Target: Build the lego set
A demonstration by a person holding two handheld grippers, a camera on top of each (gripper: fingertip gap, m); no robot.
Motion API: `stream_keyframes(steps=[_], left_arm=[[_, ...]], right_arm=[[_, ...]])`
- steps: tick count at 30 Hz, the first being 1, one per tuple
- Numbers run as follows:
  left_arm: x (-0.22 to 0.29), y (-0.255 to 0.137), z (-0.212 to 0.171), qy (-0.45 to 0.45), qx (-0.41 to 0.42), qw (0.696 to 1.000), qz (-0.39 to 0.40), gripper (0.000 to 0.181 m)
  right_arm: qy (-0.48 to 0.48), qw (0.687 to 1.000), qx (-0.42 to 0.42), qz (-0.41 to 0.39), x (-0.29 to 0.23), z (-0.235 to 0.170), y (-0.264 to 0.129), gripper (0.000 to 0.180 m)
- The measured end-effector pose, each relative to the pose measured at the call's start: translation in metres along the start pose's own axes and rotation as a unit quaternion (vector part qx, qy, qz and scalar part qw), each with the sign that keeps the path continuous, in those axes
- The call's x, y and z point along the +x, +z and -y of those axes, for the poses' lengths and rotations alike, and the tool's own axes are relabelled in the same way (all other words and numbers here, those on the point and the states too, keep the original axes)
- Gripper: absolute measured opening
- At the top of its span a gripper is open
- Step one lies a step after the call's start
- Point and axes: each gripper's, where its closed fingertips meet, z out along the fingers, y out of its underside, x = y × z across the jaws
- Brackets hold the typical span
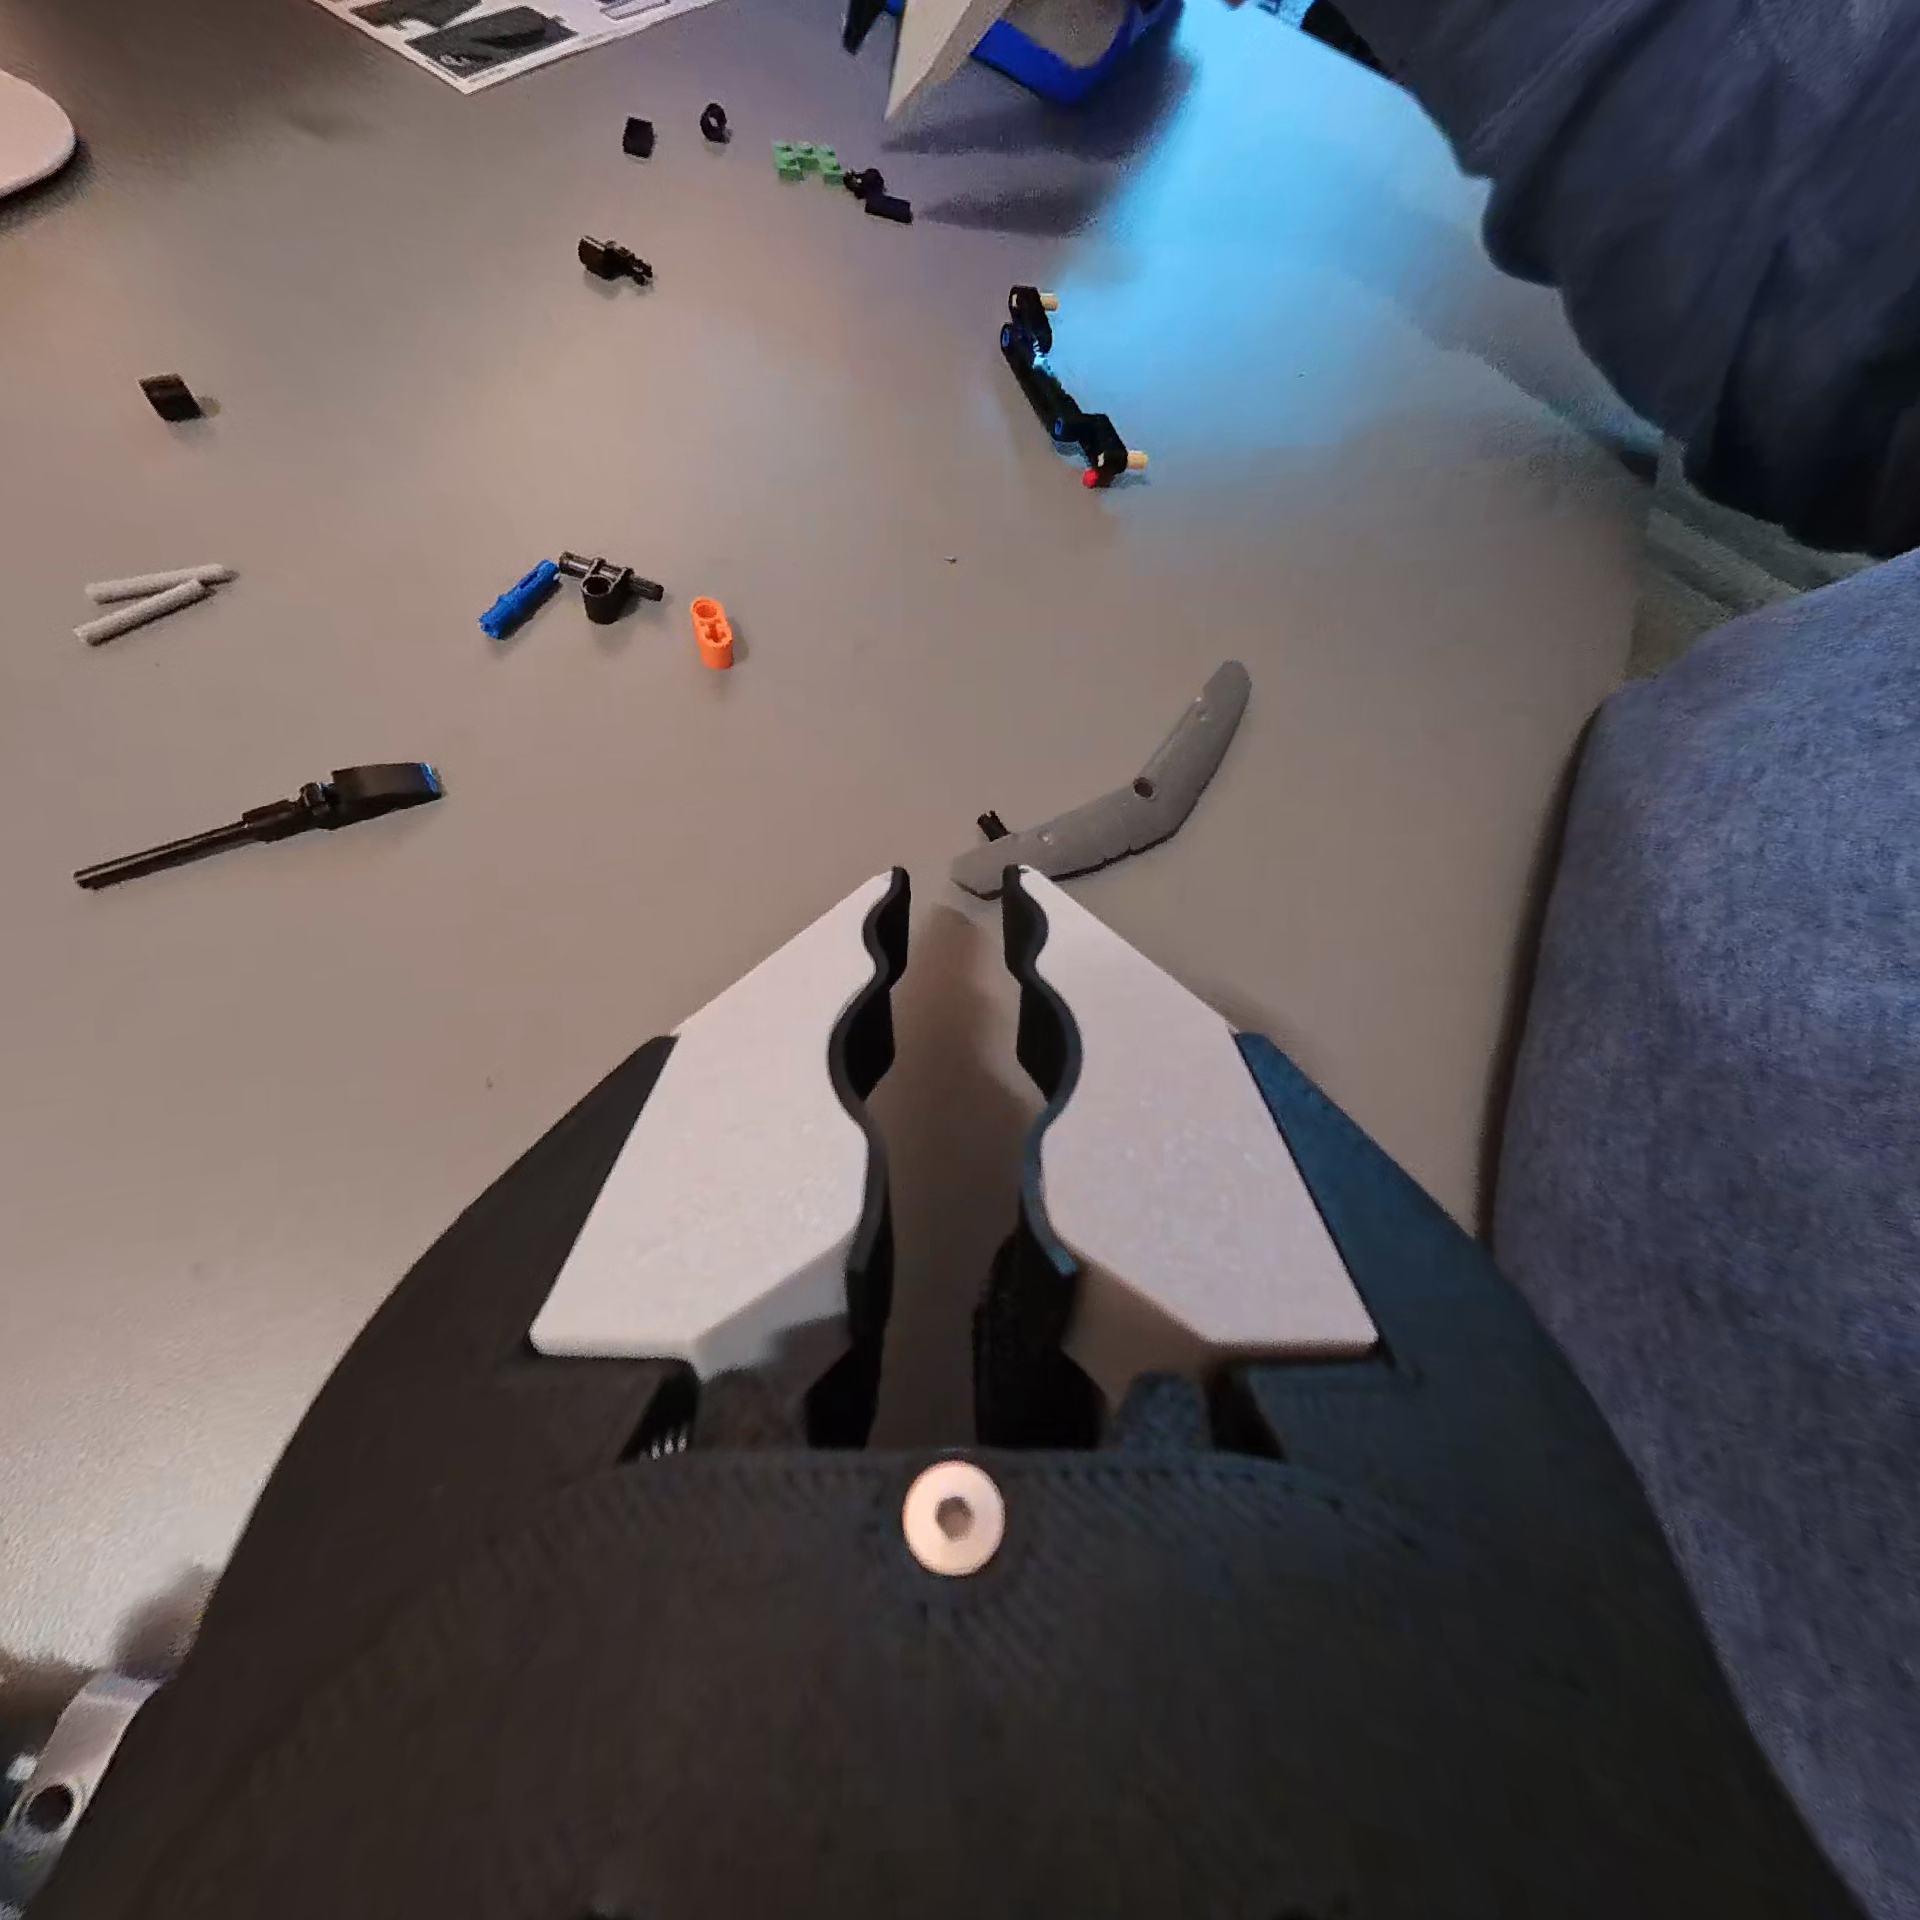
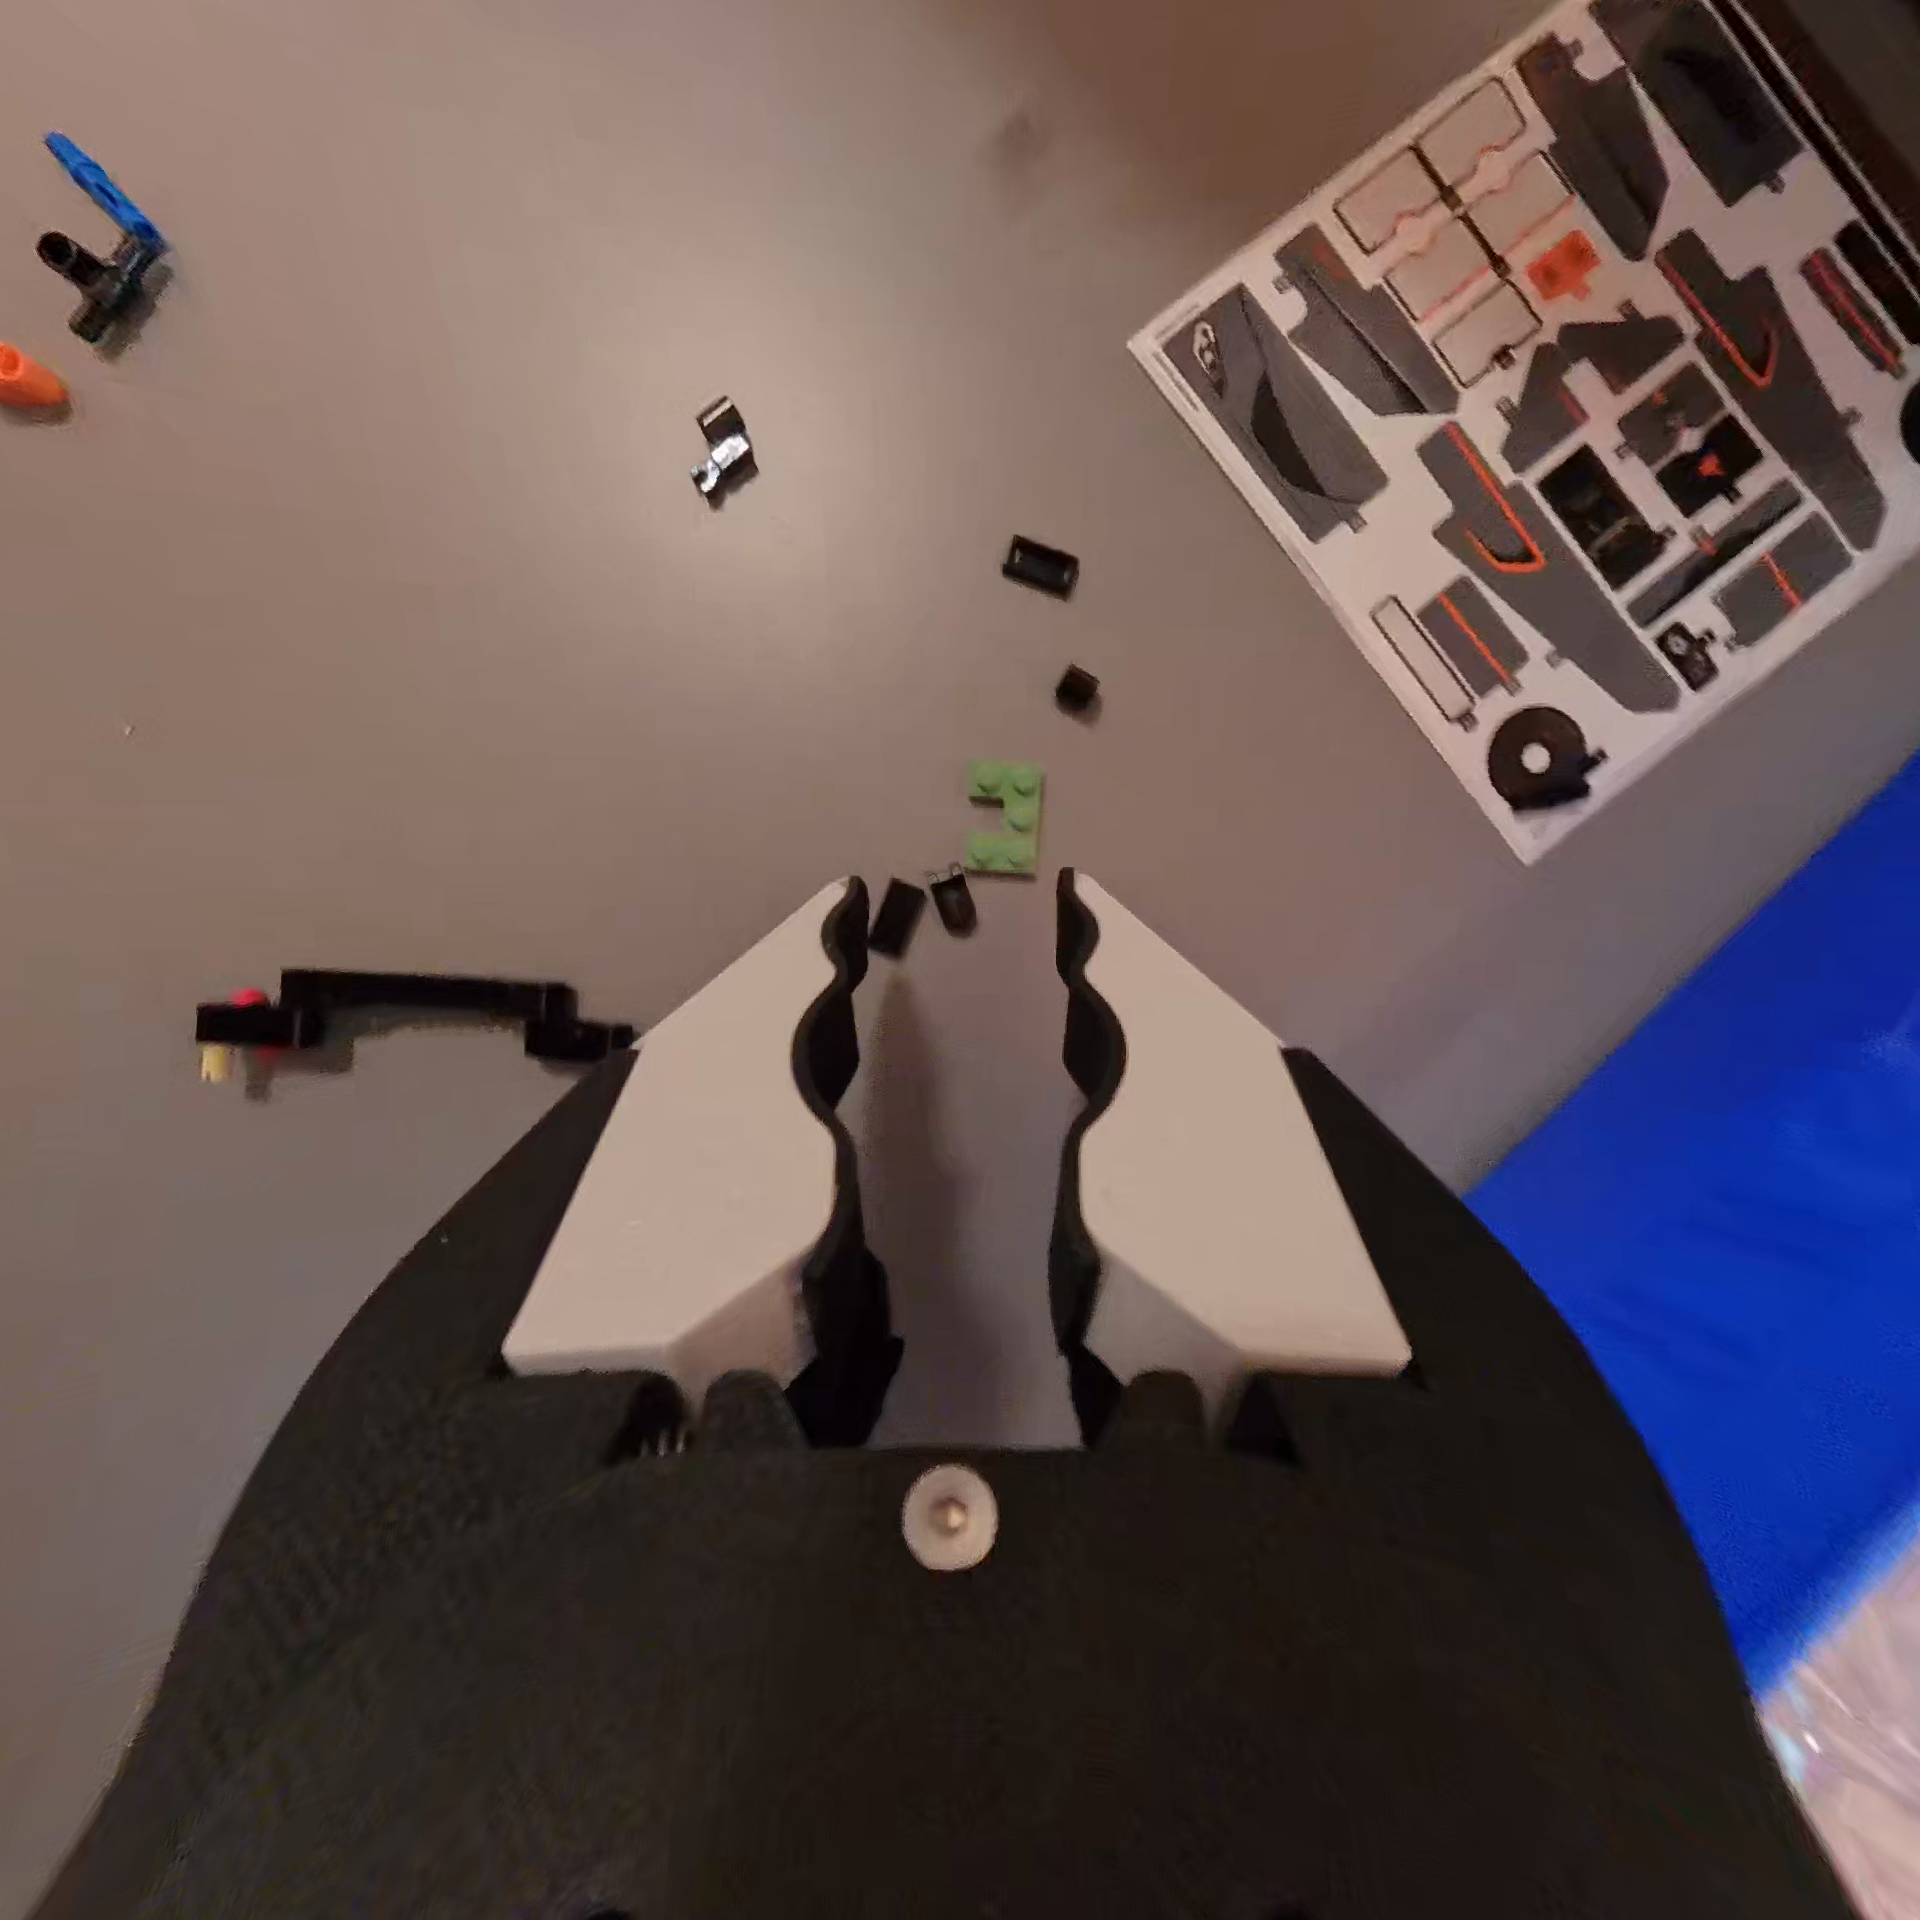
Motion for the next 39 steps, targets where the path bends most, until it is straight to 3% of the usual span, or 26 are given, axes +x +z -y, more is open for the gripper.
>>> stream_keyframes(steps=[8,17,22,31,35,39], left_arm=[[-0.003,0.001,0.001,0.002,-0.002,1.0,0.006,0.016],[-0.002,0.0,0.0,0.002,-0.001,1.0,0.004,0.016],[-0.002,0.0,0.0,0.0,0.0,1.0,0.003,0.015],[-0.004,0.001,0.0,-0.007,0.001,1.0,-0.002,0.015],[-0.004,0.002,0.0,-0.007,-0.001,1.0,-0.001,0.015],[-0.005,0.003,0.0,-0.008,-0.002,1.0,-0.002,0.015]], right_arm=[[0.013,1.0,-0.026,-0.003,0.003,0.005,0.035,0.014],[-0.079,0.994,-0.023,0.077,-0.045,0.024,0.045,0.013],[-0.195,0.97,-0.026,0.145,-0.096,0.038,0.052,0.014],[-0.386,0.892,-0.049,0.23,-0.158,0.039,0.05,0.014],[-0.412,0.879,-0.045,0.236,-0.164,0.037,0.048,0.017],[-0.387,0.892,-0.016,0.234,-0.162,0.042,0.04,0.025]])
